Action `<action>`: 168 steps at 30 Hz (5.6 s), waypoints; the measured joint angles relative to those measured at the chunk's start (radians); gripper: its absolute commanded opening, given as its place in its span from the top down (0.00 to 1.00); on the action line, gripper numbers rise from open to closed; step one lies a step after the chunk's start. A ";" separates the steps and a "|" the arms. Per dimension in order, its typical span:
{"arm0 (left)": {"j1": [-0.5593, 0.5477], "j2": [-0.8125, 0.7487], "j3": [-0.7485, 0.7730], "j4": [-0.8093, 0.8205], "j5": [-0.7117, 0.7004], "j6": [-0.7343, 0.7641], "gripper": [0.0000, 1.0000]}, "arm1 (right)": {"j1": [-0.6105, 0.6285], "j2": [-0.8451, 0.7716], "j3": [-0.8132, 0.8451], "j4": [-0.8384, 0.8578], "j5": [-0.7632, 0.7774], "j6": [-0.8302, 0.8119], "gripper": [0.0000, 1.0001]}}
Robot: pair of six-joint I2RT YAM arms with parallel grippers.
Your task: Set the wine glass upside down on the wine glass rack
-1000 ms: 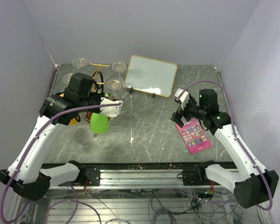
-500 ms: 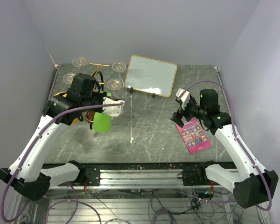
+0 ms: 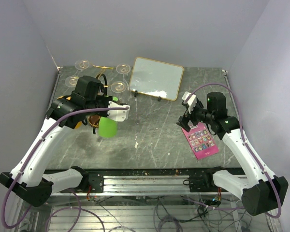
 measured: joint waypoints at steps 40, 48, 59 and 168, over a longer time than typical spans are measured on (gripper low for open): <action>-0.005 0.022 0.030 -0.032 0.153 0.018 0.93 | 0.000 0.018 0.000 -0.001 0.000 -0.011 0.05; -0.005 0.022 0.040 -0.065 0.153 0.027 0.93 | 0.000 0.019 0.000 -0.001 -0.001 -0.012 0.05; -0.005 0.015 0.040 -0.091 0.148 0.028 0.93 | 0.000 0.021 0.000 -0.001 -0.001 -0.015 0.04; 0.210 -0.157 -0.084 0.454 -0.414 -0.885 0.01 | -0.002 0.213 0.239 0.138 0.638 0.302 0.00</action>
